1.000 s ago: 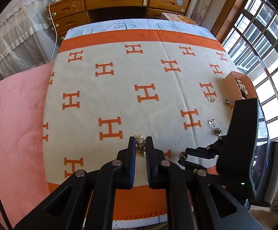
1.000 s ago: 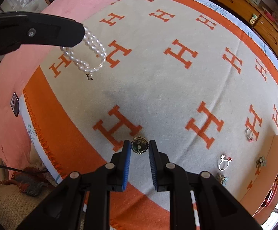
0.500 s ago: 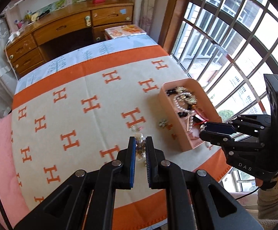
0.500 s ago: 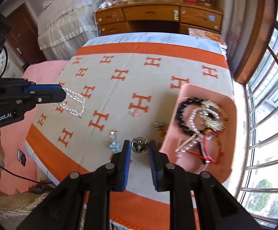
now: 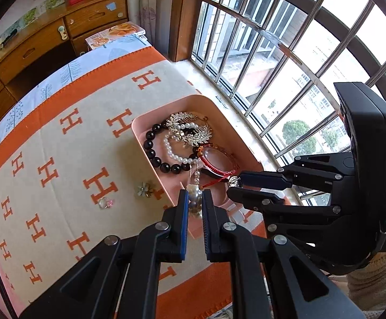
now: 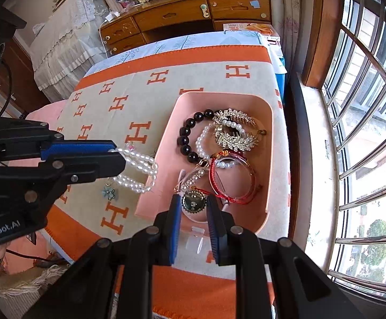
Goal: Organize jewelry
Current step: 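Carry the necklace with the left tool into the pink box while the right tool drops the brooch in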
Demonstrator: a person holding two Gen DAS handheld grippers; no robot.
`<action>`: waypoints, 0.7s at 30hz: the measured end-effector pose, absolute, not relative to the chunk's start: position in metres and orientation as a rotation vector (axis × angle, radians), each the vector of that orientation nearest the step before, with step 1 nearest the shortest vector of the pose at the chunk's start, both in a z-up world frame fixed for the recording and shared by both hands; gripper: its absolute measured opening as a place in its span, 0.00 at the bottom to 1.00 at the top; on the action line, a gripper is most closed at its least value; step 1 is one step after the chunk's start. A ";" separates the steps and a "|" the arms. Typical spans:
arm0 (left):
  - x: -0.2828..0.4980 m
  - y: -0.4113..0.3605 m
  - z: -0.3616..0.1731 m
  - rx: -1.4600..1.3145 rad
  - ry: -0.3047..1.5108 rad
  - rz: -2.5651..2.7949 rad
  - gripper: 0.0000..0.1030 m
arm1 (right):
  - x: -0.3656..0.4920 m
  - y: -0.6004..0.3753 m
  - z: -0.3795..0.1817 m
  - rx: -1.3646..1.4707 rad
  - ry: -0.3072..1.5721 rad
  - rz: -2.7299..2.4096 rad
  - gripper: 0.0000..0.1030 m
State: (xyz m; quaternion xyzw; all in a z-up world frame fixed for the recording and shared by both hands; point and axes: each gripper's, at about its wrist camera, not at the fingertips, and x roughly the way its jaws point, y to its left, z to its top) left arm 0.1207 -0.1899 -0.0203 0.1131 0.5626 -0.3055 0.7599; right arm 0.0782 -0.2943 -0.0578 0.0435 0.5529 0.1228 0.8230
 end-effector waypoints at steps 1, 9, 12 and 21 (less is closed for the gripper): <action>0.121 -0.192 -0.023 0.246 1.232 -0.663 0.07 | 0.079 -0.296 -0.060 0.096 1.183 0.263 0.19; 0.121 -0.198 -0.021 0.243 1.230 -0.676 0.07 | 0.083 -0.302 -0.074 0.109 1.216 0.279 0.19; 0.120 -0.200 -0.020 0.246 1.229 -0.678 0.07 | 0.083 -0.303 -0.078 0.114 1.227 0.280 0.18; 0.113 -0.196 -0.004 0.241 1.193 -0.688 0.07 | 0.086 -0.303 -0.086 0.123 1.250 0.284 0.19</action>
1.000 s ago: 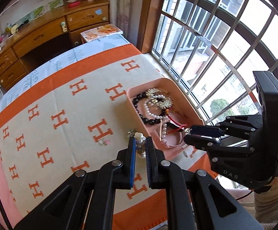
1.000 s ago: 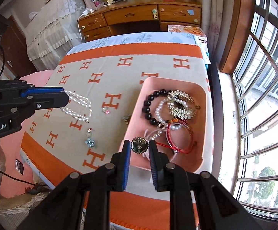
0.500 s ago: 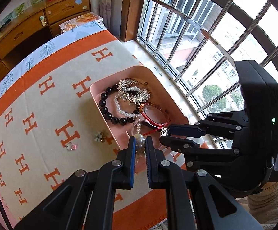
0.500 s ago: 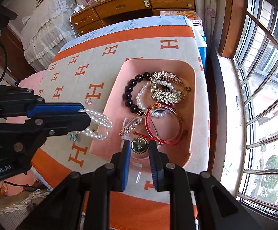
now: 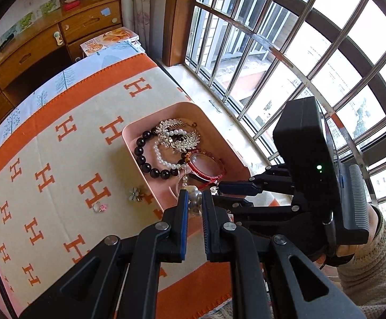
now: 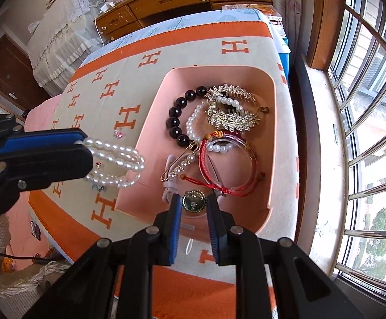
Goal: Organize jewelry
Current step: 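Carry the necklace with the left tool into the pink box while the right tool drops the brooch in, then withdraw both tools from the box toward the blue flower brooches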
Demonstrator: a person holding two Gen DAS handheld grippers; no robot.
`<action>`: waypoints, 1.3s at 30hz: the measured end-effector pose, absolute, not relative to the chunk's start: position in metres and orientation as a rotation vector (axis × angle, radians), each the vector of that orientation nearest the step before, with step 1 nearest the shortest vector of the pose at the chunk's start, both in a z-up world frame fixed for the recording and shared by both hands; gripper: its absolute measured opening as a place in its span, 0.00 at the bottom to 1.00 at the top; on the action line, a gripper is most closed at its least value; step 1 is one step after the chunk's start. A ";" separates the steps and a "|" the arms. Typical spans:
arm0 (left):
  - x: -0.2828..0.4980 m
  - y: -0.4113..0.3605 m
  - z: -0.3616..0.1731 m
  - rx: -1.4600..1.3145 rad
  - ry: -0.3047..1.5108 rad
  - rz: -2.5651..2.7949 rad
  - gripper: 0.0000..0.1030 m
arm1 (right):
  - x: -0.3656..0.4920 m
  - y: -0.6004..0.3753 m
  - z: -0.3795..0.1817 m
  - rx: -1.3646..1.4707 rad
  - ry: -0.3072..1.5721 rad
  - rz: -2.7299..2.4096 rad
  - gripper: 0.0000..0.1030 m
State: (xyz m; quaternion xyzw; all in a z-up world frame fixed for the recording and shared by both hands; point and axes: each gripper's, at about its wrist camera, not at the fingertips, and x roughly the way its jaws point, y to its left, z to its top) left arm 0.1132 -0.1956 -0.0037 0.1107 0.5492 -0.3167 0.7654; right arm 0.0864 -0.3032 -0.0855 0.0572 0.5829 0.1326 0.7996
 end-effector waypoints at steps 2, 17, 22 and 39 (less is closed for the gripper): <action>0.112 -0.195 -0.002 0.240 1.187 -0.688 0.07 | 0.087 -0.302 -0.087 0.121 1.253 0.284 0.19; 0.120 -0.193 -0.032 0.251 1.263 -0.662 0.07 | 0.094 -0.308 -0.093 0.183 1.288 0.250 0.19; 0.123 -0.180 -0.031 0.241 1.254 -0.640 0.08 | 0.092 -0.305 -0.089 0.180 1.281 0.251 0.19; 0.127 -0.088 -0.026 0.241 1.194 -0.474 0.23 | 0.079 -0.254 -0.056 0.117 1.223 0.355 0.19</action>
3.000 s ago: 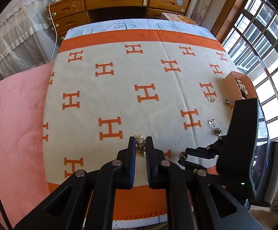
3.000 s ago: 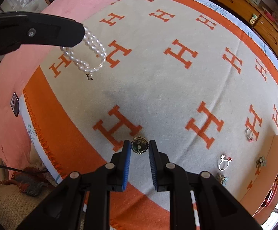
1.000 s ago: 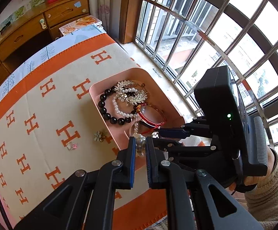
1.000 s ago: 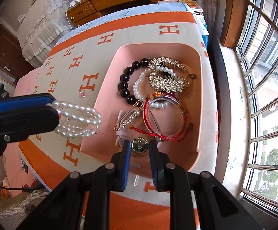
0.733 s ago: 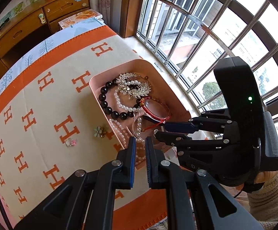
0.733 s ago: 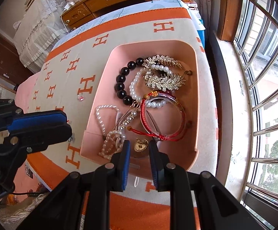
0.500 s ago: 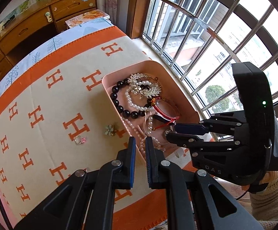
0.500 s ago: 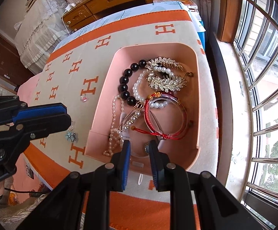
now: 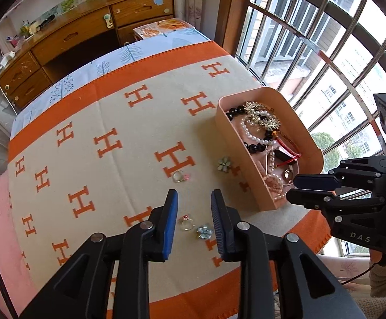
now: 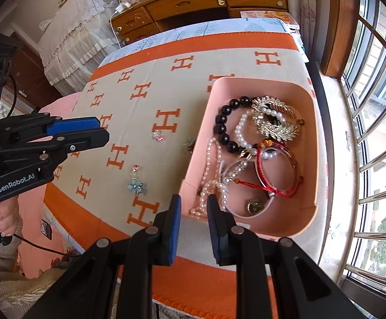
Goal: Organize jewelry
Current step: 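Withdraw both tools from the box toward the blue flower brooches, then grasp a blue flower brooch with the left tool while the right tool grasps the other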
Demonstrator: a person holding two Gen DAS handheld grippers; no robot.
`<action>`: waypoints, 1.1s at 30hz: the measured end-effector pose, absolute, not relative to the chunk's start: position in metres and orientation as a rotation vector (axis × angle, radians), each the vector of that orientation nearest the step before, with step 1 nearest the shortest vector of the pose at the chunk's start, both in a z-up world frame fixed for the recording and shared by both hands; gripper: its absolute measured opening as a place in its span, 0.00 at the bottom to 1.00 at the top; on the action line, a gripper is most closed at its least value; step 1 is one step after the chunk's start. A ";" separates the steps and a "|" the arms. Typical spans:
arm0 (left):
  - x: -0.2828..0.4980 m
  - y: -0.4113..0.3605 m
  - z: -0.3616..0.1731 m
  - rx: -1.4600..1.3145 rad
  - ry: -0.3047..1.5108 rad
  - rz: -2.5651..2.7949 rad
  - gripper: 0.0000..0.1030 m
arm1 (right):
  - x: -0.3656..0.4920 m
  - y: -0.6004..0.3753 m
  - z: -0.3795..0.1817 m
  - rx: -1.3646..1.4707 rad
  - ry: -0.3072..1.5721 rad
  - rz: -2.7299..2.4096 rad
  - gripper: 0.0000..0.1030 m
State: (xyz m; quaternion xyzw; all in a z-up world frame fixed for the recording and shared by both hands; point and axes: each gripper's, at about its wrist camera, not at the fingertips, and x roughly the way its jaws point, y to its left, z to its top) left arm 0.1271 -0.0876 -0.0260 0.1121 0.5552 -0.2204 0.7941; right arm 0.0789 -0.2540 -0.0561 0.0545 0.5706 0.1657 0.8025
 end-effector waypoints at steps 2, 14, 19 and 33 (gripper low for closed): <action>0.126 -0.078 -0.030 0.234 1.200 -0.472 0.24 | 0.082 -0.246 -0.052 0.095 1.219 0.363 0.19; 0.102 -0.049 -0.073 0.126 1.287 -0.495 0.53 | 0.153 -0.186 -0.064 -0.155 1.349 0.434 0.38; 0.094 -0.049 -0.095 0.088 1.324 -0.479 0.53 | 0.175 -0.156 -0.086 -0.400 1.424 0.465 0.38; 0.090 -0.057 -0.115 0.023 1.318 -0.432 0.53 | 0.180 -0.127 -0.138 -0.893 1.541 0.492 0.38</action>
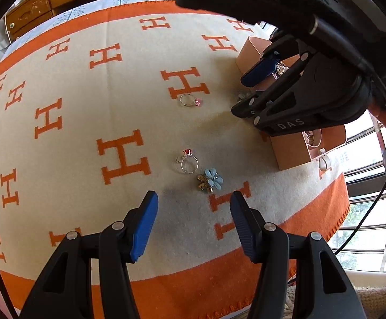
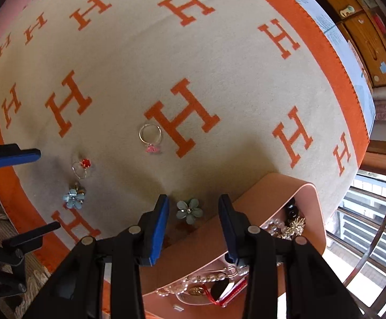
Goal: Organize jewelry
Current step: 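Grasp a blue flower brooch with the left tool while the right tool grasps the other, then drop the flower brooch into the pink box with the left tool while the right drops its brooch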
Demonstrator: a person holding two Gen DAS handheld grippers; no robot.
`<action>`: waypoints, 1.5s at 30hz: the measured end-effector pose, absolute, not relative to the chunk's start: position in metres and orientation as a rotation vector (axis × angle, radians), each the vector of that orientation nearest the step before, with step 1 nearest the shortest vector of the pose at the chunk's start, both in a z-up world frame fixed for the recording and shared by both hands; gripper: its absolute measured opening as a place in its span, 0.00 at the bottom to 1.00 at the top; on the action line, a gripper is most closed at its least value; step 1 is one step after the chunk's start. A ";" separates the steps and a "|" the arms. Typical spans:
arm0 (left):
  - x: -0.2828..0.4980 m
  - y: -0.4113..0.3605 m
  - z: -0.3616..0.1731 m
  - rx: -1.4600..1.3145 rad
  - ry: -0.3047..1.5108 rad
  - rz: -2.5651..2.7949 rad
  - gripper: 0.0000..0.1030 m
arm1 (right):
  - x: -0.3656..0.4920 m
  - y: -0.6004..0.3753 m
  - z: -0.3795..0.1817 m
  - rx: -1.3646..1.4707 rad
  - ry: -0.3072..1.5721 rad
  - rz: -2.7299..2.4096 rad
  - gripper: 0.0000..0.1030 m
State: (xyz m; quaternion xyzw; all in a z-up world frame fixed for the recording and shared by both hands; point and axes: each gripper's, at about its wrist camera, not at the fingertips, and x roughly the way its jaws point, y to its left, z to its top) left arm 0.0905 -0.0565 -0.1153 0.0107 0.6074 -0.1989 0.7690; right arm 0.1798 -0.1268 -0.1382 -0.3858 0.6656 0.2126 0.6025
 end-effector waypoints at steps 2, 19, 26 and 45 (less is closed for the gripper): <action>0.089 -0.059 -0.115 0.033 1.306 -0.430 0.53 | 0.177 -0.124 -0.139 -0.935 1.527 0.507 0.37; 0.086 -0.091 -0.124 0.149 1.254 -0.391 0.53 | 0.149 -0.164 -0.104 -0.653 1.410 0.574 0.19; 0.088 -0.099 -0.130 0.195 1.242 -0.371 0.28 | 0.141 -0.204 -0.080 -0.446 1.356 0.577 0.19; 0.080 -0.136 -0.048 0.271 1.070 -0.520 0.16 | 0.102 -0.286 -0.023 -0.054 1.137 0.486 0.19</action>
